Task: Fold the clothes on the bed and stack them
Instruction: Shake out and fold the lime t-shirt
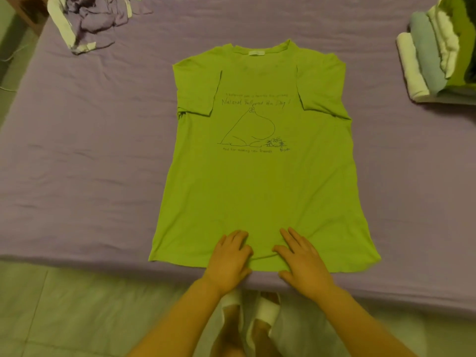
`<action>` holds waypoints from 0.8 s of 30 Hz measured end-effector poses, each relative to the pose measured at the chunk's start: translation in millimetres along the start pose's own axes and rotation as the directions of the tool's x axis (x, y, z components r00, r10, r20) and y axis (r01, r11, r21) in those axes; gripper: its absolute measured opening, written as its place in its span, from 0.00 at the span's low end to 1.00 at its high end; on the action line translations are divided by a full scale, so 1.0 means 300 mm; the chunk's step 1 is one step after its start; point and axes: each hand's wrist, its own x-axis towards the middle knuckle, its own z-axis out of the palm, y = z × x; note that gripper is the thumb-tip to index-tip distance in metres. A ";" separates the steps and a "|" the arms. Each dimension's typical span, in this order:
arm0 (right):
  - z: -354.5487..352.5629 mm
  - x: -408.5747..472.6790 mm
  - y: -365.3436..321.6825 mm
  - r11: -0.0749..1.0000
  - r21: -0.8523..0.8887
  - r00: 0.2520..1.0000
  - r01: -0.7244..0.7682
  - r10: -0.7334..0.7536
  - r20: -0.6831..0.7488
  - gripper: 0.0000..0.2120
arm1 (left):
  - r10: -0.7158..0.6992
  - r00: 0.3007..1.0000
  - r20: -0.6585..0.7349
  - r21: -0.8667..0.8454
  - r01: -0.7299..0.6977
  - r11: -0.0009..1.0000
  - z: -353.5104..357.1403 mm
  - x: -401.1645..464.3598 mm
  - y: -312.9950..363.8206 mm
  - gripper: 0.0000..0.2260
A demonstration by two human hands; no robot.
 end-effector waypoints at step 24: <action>-0.057 0.006 0.055 0.996 0.069 0.980 -0.051 0.063 -0.190 0.14 | 0.066 0.985 -0.160 0.131 -0.045 0.990 -0.001 -0.007 -0.113 0.11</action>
